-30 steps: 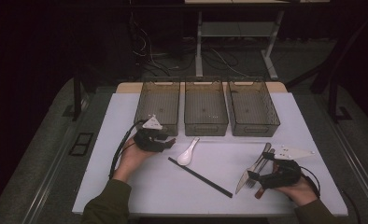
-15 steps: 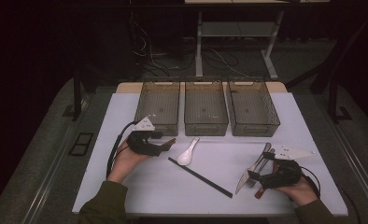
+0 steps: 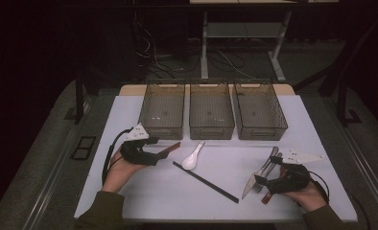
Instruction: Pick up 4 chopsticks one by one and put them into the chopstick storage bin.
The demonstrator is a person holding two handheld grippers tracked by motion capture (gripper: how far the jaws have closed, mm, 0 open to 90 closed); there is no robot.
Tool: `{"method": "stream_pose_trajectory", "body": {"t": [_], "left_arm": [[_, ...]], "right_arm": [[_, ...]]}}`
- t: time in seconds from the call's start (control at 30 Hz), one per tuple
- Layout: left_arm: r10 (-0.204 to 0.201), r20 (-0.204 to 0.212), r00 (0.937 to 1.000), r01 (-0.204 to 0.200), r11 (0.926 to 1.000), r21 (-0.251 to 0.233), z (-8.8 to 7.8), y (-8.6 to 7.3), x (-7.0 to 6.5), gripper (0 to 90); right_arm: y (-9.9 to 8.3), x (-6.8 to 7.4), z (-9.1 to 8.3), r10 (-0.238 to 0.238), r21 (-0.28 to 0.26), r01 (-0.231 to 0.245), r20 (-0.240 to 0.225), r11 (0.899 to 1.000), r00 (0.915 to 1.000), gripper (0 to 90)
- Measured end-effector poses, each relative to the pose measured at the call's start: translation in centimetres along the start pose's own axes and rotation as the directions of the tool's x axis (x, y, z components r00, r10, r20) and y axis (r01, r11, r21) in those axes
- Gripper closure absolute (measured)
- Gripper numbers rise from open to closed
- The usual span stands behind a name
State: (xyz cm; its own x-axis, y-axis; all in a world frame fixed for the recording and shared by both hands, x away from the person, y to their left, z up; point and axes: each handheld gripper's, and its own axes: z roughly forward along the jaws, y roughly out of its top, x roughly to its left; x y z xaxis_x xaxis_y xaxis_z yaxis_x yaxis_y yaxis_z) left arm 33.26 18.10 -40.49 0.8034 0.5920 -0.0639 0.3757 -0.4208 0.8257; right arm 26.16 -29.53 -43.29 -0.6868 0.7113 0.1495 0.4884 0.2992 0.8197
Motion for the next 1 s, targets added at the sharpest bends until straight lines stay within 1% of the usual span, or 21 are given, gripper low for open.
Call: {"method": "stream_pose_trajectory", "body": {"t": [0.1,0.13,0.23,0.33,0.37,0.4,0.43,0.47,0.5,0.53,0.6,0.63,0.7,0.73,0.77,0.83,0.87,0.9,0.93,0.97,1.0], "left_arm": [[0.003,-0.012,0.9999,-0.003,1.0,-0.007,-1.1,-1.0,-0.1,27.5],[0.003,-0.012,0.9999,-0.003,1.0,-0.007,-1.1,-1.0,-0.1,27.7],[0.0,-0.015,0.9999,0.0,0.9998,-0.02,-1.8,-1.7,-0.1,30.0],[-0.002,-0.017,0.9999,0.002,0.9999,-0.012,-2.3,-2.5,-0.1,32.3],[-0.002,-0.018,0.9998,0.002,1.0,-0.009,-2.4,-2.7,0.0,34.7],[0.0,-0.022,0.9997,0.0,1.0,-0.004,-2.4,-2.8,0.0,37.1],[0.002,-0.021,0.9998,-0.002,1.0,-0.004,-2.3,-3.0,0.1,42.0],[-0.008,-0.019,0.9998,0.008,0.9999,0.006,-2.2,-3.2,0.3,44.4],[-0.008,-0.019,0.9998,0.008,0.9999,0.006,-2.2,-3.2,0.3,46.6],[-0.008,-0.021,0.9998,0.008,0.9998,0.017,-2.0,-3.3,0.4,50.2],[0.01,-0.03,0.9995,-0.009,0.9992,0.038,-1.7,-3.4,0.4,55.7],[0.017,-0.037,0.9992,-0.015,0.9987,0.048,-1.6,-3.4,0.4,55.7],[0.02,-0.036,0.9991,-0.018,0.998,0.06,-1.4,-3.5,0.5,62.7],[0.022,-0.039,0.999,-0.02,0.9977,0.065,-1.3,-3.5,0.6,64.8],[0.019,-0.041,0.999,-0.016,0.9975,0.068,-1.2,-3.6,0.7,64.8],[0.021,-0.044,0.9988,-0.017,0.9966,0.08,-1.0,-3.7,0.9,69.8],[0.027,-0.05,0.9984,-0.022,0.9957,0.09,-0.9,-3.7,1.0,69.8],[0.023,-0.058,0.9981,-0.018,0.9956,0.092,-0.8,-3.8,1.0,71.7],[0.026,-0.055,0.9981,-0.02,0.9947,0.101,-0.8,-3.8,1.2,73.1],[0.015,-0.051,0.9986,-0.01,0.995,0.1,-0.7,-3.9,1.2,73.1],[0.017,-0.051,0.9985,-0.012,0.9941,0.108,-0.6,-3.9,1.3,73.1]], "right_arm": [[0.0,0.0,0.1,-0.006,0.003,0.006,0.002,1.0,1.0,2.5],[0.0,0.0,0.1,-0.006,0.003,0.006,0.002,1.0,1.0,2.5],[0.0,0.0,0.1,-0.008,0.003,0.008,0.001,1.0,1.0,2.5],[0.0,0.0,0.1,-0.006,0.007,0.006,0.002,1.0,1.0,2.5],[0.0,0.0,0.2,-0.005,0.007,0.005,0.001,1.0,1.0,2.5],[0.0,-0.1,0.2,-0.008,0.007,0.008,0.001,1.0,1.0,2.5],[0.0,-0.1,0.2,-0.005,0.007,0.005,0.001,1.0,1.0,2.5],[0.0,-0.2,0.2,-0.005,0.006,0.005,0.001,1.0,1.0,2.5],[0.0,-0.2,0.2,-0.005,0.006,0.005,0.001,1.0,1.0,2.5],[0.0,-0.2,0.2,-0.005,0.008,0.005,0.001,1.0,1.0,2.5],[0.0,-0.1,0.2,-0.005,0.007,0.005,0.0,1.0,1.0,2.5],[0.0,-0.1,0.2,-0.005,0.007,0.005,0.0,1.0,1.0,2.5],[0.0,-0.1,0.2,-0.008,0.009,0.008,0.002,1.0,1.0,2.5],[0.0,-0.1,0.2,-0.008,0.01,0.008,0.0,1.0,1.0,2.5],[0.0,-0.1,0.2,-0.008,0.01,0.008,0.0,1.0,1.0,2.5],[0.0,-0.1,0.2,-0.008,0.01,0.008,-0.002,1.0,1.0,2.5],[0.0,-0.1,0.2,-0.008,0.01,0.008,-0.002,1.0,1.0,2.5],[0.0,-0.1,0.2,-0.008,0.009,0.008,-0.001,1.0,1.0,2.5],[0.0,-0.1,0.2,-0.008,0.009,0.008,-0.001,1.0,1.0,2.5],[0.0,-0.1,0.2,-0.007,0.009,0.007,-0.001,1.0,1.0,2.5],[0.0,-0.1,0.2,-0.007,0.009,0.007,-0.001,1.0,1.0,2.5]]}}
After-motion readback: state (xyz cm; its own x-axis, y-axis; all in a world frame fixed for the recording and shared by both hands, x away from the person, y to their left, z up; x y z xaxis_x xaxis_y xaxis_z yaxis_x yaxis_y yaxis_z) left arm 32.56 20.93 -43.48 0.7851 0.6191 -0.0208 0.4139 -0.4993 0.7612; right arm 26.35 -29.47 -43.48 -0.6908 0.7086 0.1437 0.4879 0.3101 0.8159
